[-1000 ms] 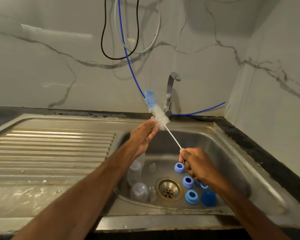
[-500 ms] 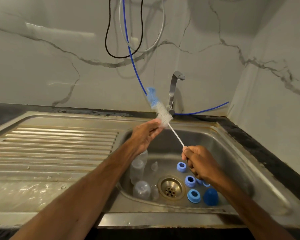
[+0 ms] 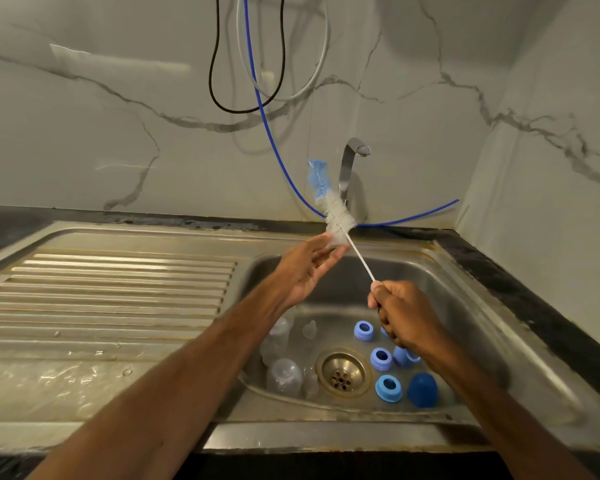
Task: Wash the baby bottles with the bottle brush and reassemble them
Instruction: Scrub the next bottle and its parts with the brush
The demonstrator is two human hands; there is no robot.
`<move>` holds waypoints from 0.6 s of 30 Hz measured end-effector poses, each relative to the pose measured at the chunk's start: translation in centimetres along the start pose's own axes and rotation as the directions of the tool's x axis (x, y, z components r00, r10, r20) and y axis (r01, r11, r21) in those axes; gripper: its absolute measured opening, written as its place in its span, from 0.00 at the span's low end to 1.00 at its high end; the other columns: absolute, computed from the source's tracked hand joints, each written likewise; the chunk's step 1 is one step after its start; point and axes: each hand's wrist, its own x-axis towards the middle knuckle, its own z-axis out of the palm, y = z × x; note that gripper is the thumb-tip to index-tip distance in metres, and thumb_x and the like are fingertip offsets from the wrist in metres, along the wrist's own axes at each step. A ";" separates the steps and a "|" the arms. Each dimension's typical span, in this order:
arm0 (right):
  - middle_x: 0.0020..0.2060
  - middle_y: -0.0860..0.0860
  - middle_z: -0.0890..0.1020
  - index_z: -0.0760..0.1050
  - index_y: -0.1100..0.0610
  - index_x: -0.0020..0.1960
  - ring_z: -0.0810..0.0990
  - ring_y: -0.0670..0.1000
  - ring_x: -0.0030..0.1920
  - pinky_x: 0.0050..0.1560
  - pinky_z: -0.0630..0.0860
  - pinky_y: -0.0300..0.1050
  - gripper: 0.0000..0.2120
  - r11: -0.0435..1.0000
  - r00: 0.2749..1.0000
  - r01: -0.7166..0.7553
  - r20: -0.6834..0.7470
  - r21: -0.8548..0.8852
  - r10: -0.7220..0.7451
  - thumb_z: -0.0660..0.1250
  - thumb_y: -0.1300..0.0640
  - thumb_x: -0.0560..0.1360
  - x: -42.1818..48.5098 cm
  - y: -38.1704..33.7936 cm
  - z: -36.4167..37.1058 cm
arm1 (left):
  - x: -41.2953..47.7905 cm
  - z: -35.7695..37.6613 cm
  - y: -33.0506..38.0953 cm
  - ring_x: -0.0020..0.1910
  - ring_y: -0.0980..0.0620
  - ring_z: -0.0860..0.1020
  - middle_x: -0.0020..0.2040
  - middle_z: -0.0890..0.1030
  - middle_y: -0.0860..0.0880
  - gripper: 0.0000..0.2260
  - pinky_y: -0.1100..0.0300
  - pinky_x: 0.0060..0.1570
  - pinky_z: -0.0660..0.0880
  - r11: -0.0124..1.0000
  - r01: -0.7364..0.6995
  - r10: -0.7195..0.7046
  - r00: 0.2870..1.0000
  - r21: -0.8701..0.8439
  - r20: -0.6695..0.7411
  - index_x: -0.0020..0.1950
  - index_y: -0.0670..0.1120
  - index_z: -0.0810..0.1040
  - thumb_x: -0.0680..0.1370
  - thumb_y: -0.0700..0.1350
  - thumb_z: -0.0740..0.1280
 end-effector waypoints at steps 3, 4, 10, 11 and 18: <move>0.23 0.51 0.67 0.74 0.60 0.37 0.63 0.42 0.18 0.21 0.61 0.33 0.19 1.000 1.000 0.002 0.027 0.010 -0.003 0.57 0.56 0.85 -0.5 -0.1 0.2 | 0.2 -0.5 -0.1 0.57 0.43 0.84 0.59 0.84 0.37 0.13 0.57 0.54 0.83 0.997 -0.045 0.046 0.999 0.062 -0.006 0.62 0.35 0.79 0.78 0.36 0.72; 0.23 0.51 0.67 0.74 0.60 0.38 0.63 0.42 0.18 0.20 0.61 0.33 0.19 1.000 0.999 0.002 0.037 0.020 -0.003 0.57 0.56 0.85 -0.6 -0.2 0.2 | 0.3 -0.7 0.0 0.57 0.43 0.84 0.60 0.84 0.38 0.13 0.57 0.54 0.83 0.995 -0.057 0.059 0.998 0.081 -0.021 0.62 0.36 0.79 0.78 0.36 0.72; 0.23 0.52 0.66 0.74 0.62 0.40 0.61 0.44 0.19 0.20 0.59 0.35 0.19 0.996 0.994 -0.055 0.101 0.076 0.047 0.56 0.56 0.85 -1.1 0.1 -0.3 | 0.6 -1.9 1.2 0.56 0.44 0.85 0.57 0.85 0.38 0.13 0.56 0.53 0.83 0.990 -0.071 0.083 0.992 0.125 -0.093 0.60 0.37 0.80 0.78 0.39 0.73; 0.23 0.52 0.66 0.74 0.62 0.40 0.61 0.44 0.19 0.20 0.58 0.36 0.19 0.996 0.993 -0.053 0.106 0.069 0.046 0.56 0.56 0.85 -1.2 0.1 -0.2 | 0.5 -2.0 1.3 0.56 0.44 0.85 0.57 0.85 0.39 0.12 0.57 0.53 0.83 0.985 -0.061 0.075 0.993 0.160 -0.087 0.60 0.38 0.80 0.78 0.40 0.73; 0.23 0.50 0.68 0.75 0.60 0.37 0.63 0.42 0.19 0.21 0.61 0.32 0.20 1.000 0.999 0.012 0.040 0.009 -0.013 0.57 0.56 0.85 -0.3 0.1 -0.2 | 0.1 -1.5 1.5 0.56 0.42 0.85 0.60 0.83 0.36 0.08 0.55 0.55 0.82 0.987 -0.026 0.026 1.000 0.159 0.000 0.59 0.36 0.80 0.81 0.36 0.68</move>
